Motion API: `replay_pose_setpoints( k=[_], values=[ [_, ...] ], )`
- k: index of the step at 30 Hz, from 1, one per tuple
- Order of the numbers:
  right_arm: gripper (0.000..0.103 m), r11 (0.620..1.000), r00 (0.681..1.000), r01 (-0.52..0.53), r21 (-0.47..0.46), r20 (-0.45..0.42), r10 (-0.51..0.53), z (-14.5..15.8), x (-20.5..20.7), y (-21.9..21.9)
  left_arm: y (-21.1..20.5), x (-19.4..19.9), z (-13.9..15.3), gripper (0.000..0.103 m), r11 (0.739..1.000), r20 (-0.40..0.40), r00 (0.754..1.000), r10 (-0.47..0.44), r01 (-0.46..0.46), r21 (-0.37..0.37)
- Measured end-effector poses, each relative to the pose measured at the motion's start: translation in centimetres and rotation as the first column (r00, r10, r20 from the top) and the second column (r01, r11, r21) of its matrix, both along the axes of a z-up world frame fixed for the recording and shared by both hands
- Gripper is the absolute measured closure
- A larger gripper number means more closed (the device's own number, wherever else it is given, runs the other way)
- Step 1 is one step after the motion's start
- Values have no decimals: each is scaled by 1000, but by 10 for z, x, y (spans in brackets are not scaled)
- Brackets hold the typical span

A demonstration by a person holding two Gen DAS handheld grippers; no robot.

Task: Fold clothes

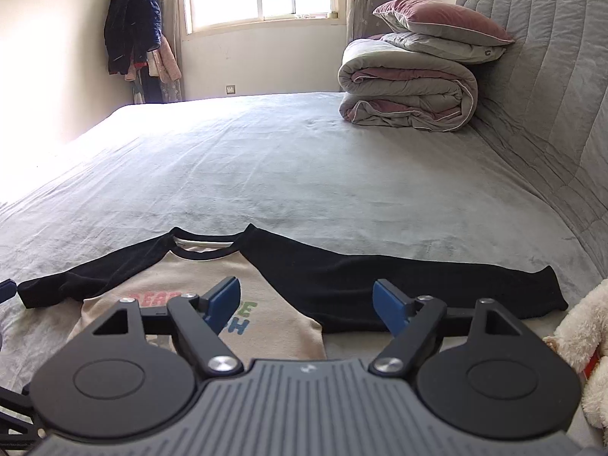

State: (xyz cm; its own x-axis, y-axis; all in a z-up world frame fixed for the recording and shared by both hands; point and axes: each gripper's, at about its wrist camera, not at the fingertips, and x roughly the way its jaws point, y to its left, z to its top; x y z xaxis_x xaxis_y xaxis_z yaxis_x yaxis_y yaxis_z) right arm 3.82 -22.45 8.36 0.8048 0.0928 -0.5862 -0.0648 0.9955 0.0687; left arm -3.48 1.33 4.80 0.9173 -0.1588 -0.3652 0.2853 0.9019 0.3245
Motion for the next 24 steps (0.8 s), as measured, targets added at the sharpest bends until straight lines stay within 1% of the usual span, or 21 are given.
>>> replay_pose_setpoints(
  k=[3,7,10,12,15,19,24],
  values=[
    [21,999,1000,-30,22,-6,30,-8,13,29,15,12,-8,1,998,23,998,54,-55,34],
    [20,995,995,-94,38,-27,95,-23,34,69,37,32,-26,1,986,27,987,160,-161,48],
    [20,988,988,-144,47,-45,146,-37,50,99,60,46,-41,1,965,10,965,262,-262,7],
    [20,984,983,-172,52,-57,175,-47,60,117,77,54,-51,1,945,-5,945,326,-326,-14],
    [20,977,976,-205,64,-66,209,-59,77,140,90,67,-60,1,913,-58,911,408,-408,13],
    [20,964,965,-247,95,-61,253,-72,99,170,104,81,-59,1,881,-98,878,469,-473,-23],
    [20,944,956,-277,180,-49,290,-82,126,199,112,91,-53,1,853,-81,854,514,-519,-55]
  ],
)
